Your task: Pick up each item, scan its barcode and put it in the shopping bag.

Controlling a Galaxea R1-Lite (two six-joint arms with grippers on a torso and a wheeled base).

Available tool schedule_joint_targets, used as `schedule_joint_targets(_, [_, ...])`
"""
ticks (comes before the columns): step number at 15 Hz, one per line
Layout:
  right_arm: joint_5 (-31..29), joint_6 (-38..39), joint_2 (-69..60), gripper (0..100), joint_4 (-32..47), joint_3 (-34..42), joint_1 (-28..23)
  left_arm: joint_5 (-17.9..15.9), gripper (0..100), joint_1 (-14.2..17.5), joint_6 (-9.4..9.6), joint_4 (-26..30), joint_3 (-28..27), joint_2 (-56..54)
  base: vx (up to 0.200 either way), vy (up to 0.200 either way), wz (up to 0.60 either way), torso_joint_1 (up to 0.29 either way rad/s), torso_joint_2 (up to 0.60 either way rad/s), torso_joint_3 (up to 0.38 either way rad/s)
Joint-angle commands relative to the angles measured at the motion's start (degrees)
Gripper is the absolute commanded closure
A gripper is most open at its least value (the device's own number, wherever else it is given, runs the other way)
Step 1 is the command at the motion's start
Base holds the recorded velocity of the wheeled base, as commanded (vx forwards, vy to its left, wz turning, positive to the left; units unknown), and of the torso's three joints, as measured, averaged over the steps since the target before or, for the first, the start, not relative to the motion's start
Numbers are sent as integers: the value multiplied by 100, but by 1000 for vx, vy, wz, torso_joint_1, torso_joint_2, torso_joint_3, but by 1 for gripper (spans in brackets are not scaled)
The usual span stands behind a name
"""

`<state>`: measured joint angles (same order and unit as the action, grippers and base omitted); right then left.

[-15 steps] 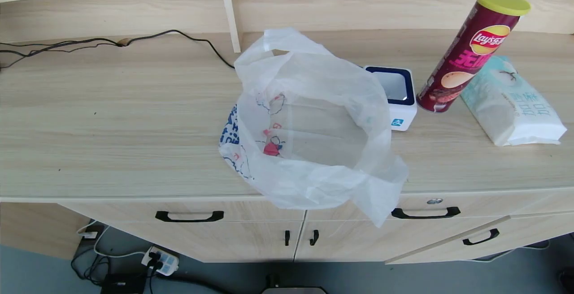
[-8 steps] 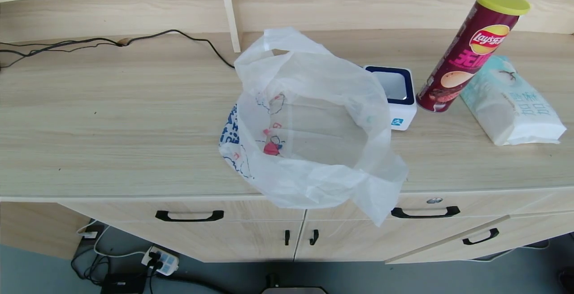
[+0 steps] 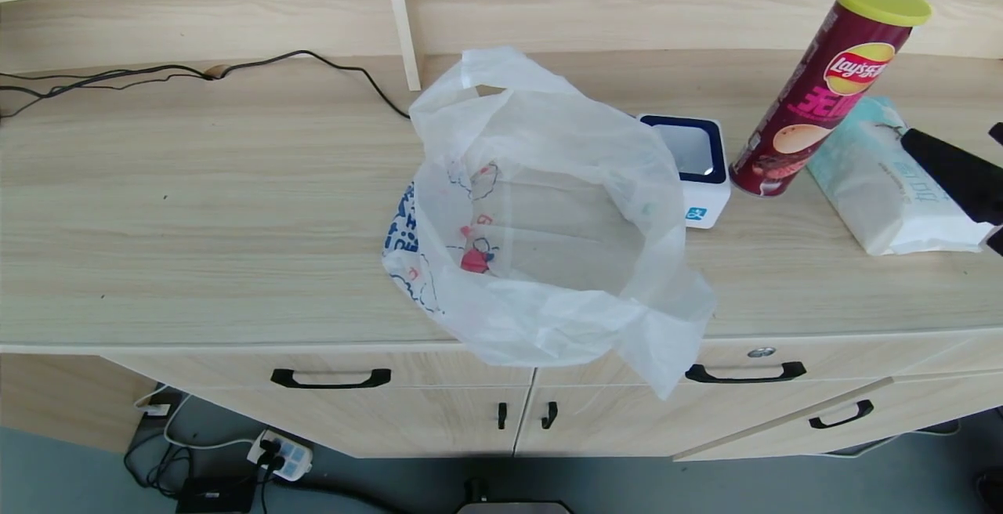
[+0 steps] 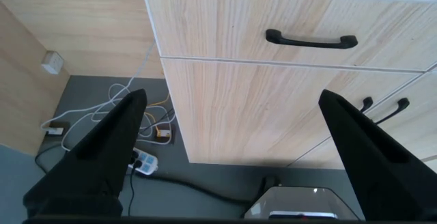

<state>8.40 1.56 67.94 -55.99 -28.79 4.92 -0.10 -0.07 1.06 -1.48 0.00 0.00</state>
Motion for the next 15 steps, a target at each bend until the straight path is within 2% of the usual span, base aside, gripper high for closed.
schedule_joint_targets(1, [136,-7,1195,0,-298,-153,52,1,0,-1,-1,-2,0,9,0,0,0,0,0,0])
schedule_joint_targets(5, [399,-112,2531,0,-1995,-364,-71,1,0,-1,-9,-2,0,9,0,0,0,0,0,0])
schedule_joint_targets(6, [399,-121,2707,0,-2197,-408,-106,1,0,-1,-9,-2,0,9,0,0,0,0,0,0])
schedule_joint_targets(10, [399,-209,3059,0,-2346,-627,-150,1,0,-1,-9,-2,0,9,0,0,0,0,0,0])
schedule_joint_targets(15, [382,-209,3445,0,-2355,-1498,-159,1,0,-1,-9,-2,0,9,0,0,0,0,0,0])
